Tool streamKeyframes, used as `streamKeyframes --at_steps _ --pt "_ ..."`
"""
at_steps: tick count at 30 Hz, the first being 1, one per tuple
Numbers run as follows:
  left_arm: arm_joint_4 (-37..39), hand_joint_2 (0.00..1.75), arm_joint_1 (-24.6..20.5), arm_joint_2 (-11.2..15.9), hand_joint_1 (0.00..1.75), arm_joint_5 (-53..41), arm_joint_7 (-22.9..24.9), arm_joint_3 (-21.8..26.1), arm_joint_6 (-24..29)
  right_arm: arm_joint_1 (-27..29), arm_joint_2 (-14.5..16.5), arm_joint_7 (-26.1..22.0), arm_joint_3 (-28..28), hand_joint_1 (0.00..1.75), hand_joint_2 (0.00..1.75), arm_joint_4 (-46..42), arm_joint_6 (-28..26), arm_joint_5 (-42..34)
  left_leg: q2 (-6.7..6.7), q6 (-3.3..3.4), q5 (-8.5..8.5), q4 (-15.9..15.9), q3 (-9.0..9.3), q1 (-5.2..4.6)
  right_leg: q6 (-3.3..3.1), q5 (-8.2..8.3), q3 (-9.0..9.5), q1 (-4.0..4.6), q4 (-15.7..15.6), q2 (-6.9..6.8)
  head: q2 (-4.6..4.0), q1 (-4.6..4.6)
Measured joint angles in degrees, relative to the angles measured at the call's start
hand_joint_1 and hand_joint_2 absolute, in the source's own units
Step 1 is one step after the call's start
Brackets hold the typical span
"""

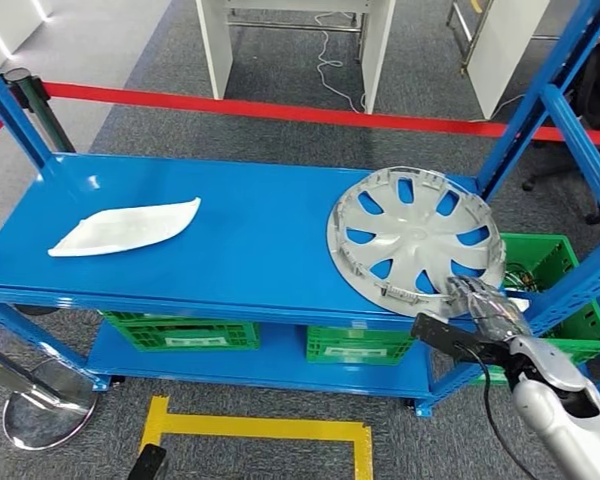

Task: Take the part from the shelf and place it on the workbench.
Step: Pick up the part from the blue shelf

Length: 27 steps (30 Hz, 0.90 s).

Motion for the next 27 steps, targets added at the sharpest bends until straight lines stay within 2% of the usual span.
streamKeyframes --at_steps 2,3,4,5,6,7,8,9,11,13,15,17,18,19,20,22,23,24,25,27 --pt "0.0 0.0 -0.09 -0.09 0.0 0.0 0.0 -0.03 -0.11 0.08 -0.13 -0.02 -0.21 0.0 1.75 0.02 0.06 0.23 0.03 0.2 -0.03 0.03 -0.07 -0.11 0.23 -2.93 -3.74 0.0 7.7 0.01 -0.01 0.03" --pt "0.0 0.0 -0.1 -0.11 0.0 0.0 0.0 -0.04 -0.13 0.15 -0.14 -0.02 -0.26 0.0 1.75 0.03 0.09 0.27 0.04 0.25 -0.06 0.05 -0.07 -0.16 0.3 -3.12 -4.87 -0.01 9.72 0.01 -0.01 0.02" --pt "0.0 0.0 -0.12 -0.14 0.0 0.01 0.0 -0.05 -0.15 0.19 -0.15 -0.02 -0.31 0.0 1.75 0.03 0.11 0.28 0.03 0.26 -0.09 0.07 -0.04 -0.18 0.3 -2.13 -4.9 -0.01 9.4 0.01 -0.01 0.02" --pt "0.0 0.0 -0.16 -0.17 0.0 0.01 0.0 -0.08 -0.17 0.21 -0.21 -0.03 -0.4 0.0 1.75 0.03 0.13 0.29 0.01 0.24 -0.15 0.11 0.03 -0.18 0.26 -0.18 -3.77 -0.04 6.7 0.0 -0.01 0.02" --pt "0.0 0.0 -0.2 -0.2 0.0 0.01 0.0 -0.11 -0.19 0.17 -0.3 -0.04 -0.49 0.0 1.75 0.02 0.13 0.3 -0.03 0.13 -0.26 0.18 0.08 -0.2 0.22 2.0 -1.92 -0.09 2.55 -0.04 -0.01 0.03" --pt "0.0 0.0 -0.25 -0.23 0.0 0.01 0.0 -0.14 -0.2 0.07 -0.4 -0.06 -0.57 0.0 1.75 0.02 0.13 0.33 -0.07 -0.05 -0.41 0.34 0.05 -0.32 0.16 3.52 0.08 -0.05 -1.44 -0.05 -0.01 0.04" --pt "0.0 0.0 -0.3 -0.24 0.0 0.01 0.0 -0.16 -0.2 -0.02 -0.51 -0.1 -0.61 0.0 1.75 0.01 0.13 0.35 -0.11 -0.28 -0.53 0.51 -0.05 -0.45 0.0 4.36 1.55 -0.04 -4.35 -0.03 -0.01 -0.02" --pt "0.0 0.0 -0.32 -0.25 0.0 0.01 0.0 -0.19 -0.2 -0.05 -0.56 -0.14 -0.61 0.0 1.75 -0.01 0.13 0.38 -0.14 -0.52 -0.59 0.65 -0.17 -0.57 -0.18 4.48 2.32 0.01 -5.82 0.01 -0.01 -0.05" --pt "0.0 0.0 -0.34 -0.25 0.0 0.01 0.0 -0.27 -0.2 -0.03 -0.59 -0.21 -0.6 0.0 1.75 -0.04 0.13 0.42 -0.17 -0.89 -0.61 0.76 -0.29 -0.64 -0.79 4.25 2.5 0.07 -6.09 0.15 -0.01 -0.13" --pt "0.0 0.0 -0.4 -0.23 0.0 0.04 0.0 -0.38 -0.2 -0.08 -0.6 -0.33 -0.6 0.0 1.75 -0.12 0.18 0.43 -0.16 -1.42 -1.48 1.69 -0.53 -0.54 -1.4 4.31 2.62 -0.06 -6.19 0.11 -0.01 -0.15" --pt "0.0 0.0 -0.49 -0.21 0.0 0.21 -0.01 -0.49 -0.21 -0.2 -0.61 -0.74 -0.61 0.0 1.75 -0.18 0.79 0.11 -0.15 -2.06 -4.39 6.53 -2.56 -0.37 -1.92 4.32 2.78 -0.19 -6.29 -0.01 -0.01 -0.26" --pt "0.0 0.0 -0.49 -0.21 0.0 0.47 -0.02 -0.59 -0.22 -0.25 -0.73 -1.41 -0.6 0.0 1.75 -0.17 2.61 -1.09 -0.14 -2.38 -7.75 14.29 -6.1 -0.24 -2.17 4.24 2.82 -0.16 -6.28 -0.08 -0.01 -0.31" --pt "0.0 0.0 -0.46 -0.21 0.0 0.57 -0.02 -0.64 -0.22 -0.29 -0.97 -1.77 -0.58 0.0 1.75 -0.16 3.86 -2.0 -0.14 -2.4 -8.33 16.83 -7.3 -0.21 -2.21 4.21 2.87 -0.15 -6.27 -0.07 -0.01 -0.31" --pt "0.0 0.0 -0.45 -0.21 0.0 0.63 -0.02 -0.71 -0.2 -0.35 -1.35 -2.08 -0.55 0.0 1.75 -0.16 5.09 -2.87 -0.15 -2.33 -7.79 17.33 -7.58 -0.2 -2.23 4.18 2.96 -0.13 -6.27 -0.03 -0.01 -0.32" --pt "0.0 0.0 -0.47 -0.2 0.0 0.68 -0.02 -0.78 -0.16 -0.41 -1.82 -2.37 -0.53 0.0 1.75 -0.16 6.13 -3.59 -0.15 -2.15 -6.22 15.58 -6.83 -0.21 -2.24 4.14 3.1 -0.12 -6.27 0.02 -0.01 -0.32" --pt "0.0 0.0 -0.54 -0.17 0.0 0.88 -0.02 -0.92 -0.07 -0.38 -2.58 -2.7 -0.44 0.0 1.75 -0.16 7.26 -4.33 -0.17 -1.56 -2.16 8.02 -3.38 -0.31 -2.15 4.01 3.43 -0.05 -6.27 0.12 -0.01 -0.3" --pt "0.0 0.0 -0.58 -0.16 0.0 1.0 -0.02 -0.97 -0.04 -0.28 -2.78 -2.78 -0.33 0.0 1.75 -0.16 7.45 -4.44 -0.17 -1.3 -0.92 4.44 -1.8 -0.4 -2.0 3.92 3.45 0.05 -6.21 0.18 -0.01 -0.28" --pt "0.0 0.0 -0.61 -0.15 0.0 1.13 -0.02 -1.01 -0.02 -0.15 -2.89 -2.8 -0.16 0.0 1.75 -0.16 7.51 -4.45 -0.17 -1.12 -0.35 2.11 -0.83 -0.5 -1.77 3.91 3.36 0.12 -6.2 0.23 -0.01 -0.25" --pt "0.0 0.0 -0.61 -0.14 0.0 1.24 -0.01 -1.05 0.01 -0.04 -2.97 -2.81 0.1 0.0 1.75 -0.16 7.54 -4.44 -0.17 -1.03 -0.41 1.13 -0.48 -0.6 -1.51 3.95 3.25 0.18 -6.24 0.26 -0.01 -0.25" --pt "0.0 0.0 -0.6 -0.14 0.0 1.37 0.0 -1.14 0.05 0.16 -3.11 -2.84 0.74 0.0 1.75 -0.16 7.54 -4.43 -0.09 -0.73 -0.26 0.64 -0.4 -0.51 -0.91 4.07 3.12 0.18 -6.48 0.29 -0.01 -0.25"
